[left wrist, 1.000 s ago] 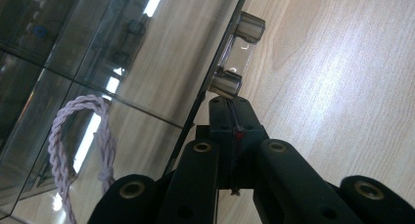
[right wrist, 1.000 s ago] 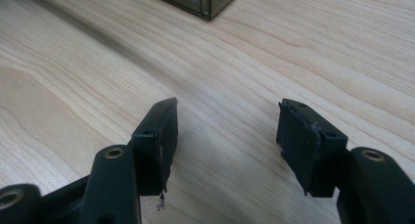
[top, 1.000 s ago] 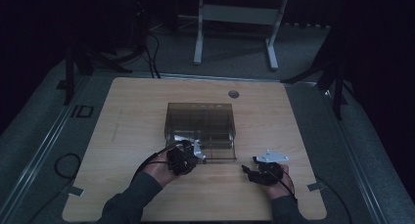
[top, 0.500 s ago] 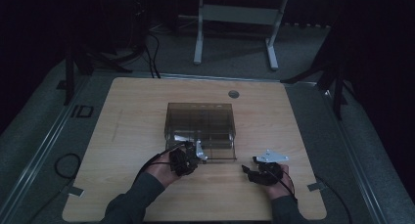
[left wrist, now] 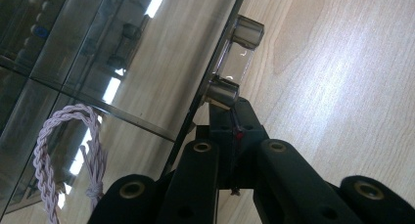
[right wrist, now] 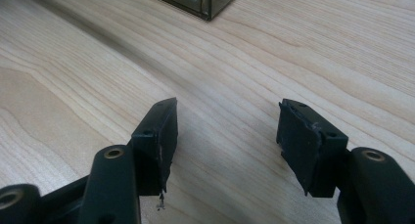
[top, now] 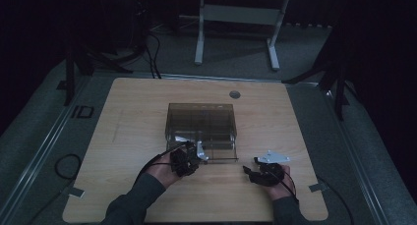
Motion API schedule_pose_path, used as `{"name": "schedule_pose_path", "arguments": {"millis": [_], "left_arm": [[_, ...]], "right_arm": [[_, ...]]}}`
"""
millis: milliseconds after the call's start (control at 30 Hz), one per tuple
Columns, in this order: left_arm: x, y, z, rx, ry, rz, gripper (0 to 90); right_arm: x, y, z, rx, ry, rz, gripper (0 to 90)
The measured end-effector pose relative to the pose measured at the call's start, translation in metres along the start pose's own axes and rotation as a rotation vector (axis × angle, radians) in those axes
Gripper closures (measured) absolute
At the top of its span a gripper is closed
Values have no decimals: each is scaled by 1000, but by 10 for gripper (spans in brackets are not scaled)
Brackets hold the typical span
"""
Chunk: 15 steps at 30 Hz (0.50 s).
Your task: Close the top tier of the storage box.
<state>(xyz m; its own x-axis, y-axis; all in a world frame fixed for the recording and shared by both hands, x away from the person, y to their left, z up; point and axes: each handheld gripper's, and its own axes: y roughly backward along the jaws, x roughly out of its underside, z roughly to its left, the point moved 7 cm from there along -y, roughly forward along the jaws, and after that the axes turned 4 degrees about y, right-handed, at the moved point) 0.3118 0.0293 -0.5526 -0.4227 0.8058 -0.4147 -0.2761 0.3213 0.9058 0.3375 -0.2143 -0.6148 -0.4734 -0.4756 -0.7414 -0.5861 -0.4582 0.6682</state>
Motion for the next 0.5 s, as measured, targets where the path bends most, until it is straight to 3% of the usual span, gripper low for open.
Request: {"name": "schedule_pose_path", "arguments": {"millis": [500], "left_arm": [[-2, 2, 6, -12, 25, -26, 900]], "right_arm": [[0, 0, 0, -1, 1, 0, 402]]}}
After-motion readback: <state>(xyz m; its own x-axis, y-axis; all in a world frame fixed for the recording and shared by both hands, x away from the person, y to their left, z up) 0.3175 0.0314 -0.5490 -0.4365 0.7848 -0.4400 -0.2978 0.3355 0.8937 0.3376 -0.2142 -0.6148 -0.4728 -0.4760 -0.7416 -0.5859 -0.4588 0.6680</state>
